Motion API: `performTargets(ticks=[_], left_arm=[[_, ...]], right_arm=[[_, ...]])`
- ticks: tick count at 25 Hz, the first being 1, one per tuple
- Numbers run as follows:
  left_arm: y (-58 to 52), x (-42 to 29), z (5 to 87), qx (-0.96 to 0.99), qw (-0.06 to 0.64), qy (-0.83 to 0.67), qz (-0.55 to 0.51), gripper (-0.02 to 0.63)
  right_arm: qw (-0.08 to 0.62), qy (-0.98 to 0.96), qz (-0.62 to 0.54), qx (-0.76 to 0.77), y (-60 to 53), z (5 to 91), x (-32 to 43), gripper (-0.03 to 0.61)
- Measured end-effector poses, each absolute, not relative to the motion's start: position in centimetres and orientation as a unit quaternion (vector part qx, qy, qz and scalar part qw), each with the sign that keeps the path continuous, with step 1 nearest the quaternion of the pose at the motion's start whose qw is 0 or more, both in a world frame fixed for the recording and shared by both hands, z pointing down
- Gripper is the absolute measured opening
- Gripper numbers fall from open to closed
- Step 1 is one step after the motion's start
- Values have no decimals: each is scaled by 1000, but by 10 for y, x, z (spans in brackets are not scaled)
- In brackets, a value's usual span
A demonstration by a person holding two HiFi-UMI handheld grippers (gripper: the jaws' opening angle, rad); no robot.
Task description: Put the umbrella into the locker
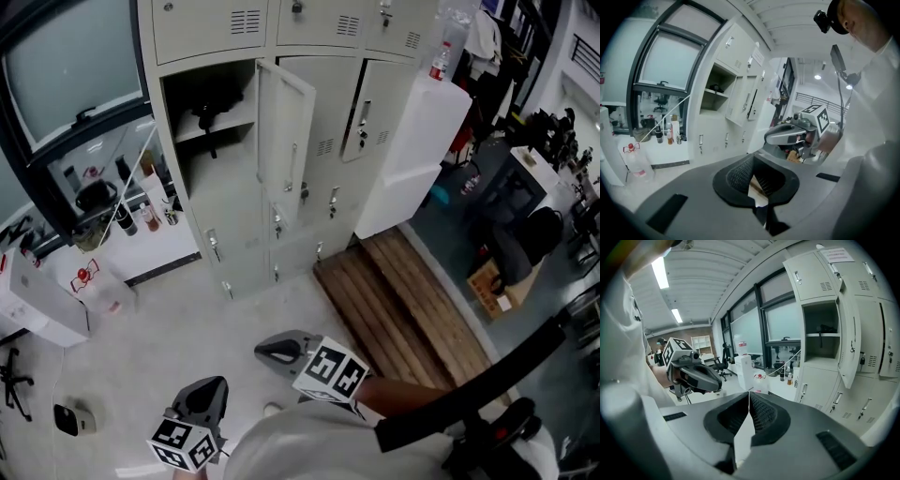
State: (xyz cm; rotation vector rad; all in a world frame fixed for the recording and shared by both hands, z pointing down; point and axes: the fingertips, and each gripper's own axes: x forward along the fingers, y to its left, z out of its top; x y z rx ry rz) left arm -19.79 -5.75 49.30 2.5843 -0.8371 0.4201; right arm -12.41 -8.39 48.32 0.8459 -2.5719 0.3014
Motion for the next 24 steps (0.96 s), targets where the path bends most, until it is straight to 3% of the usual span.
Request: performTargets(ticks=[24], left_arm=[[-71, -167, 507, 923, 207, -282, 162, 11]], right_arm=[[216, -921, 113, 304, -97, 492, -102, 17]])
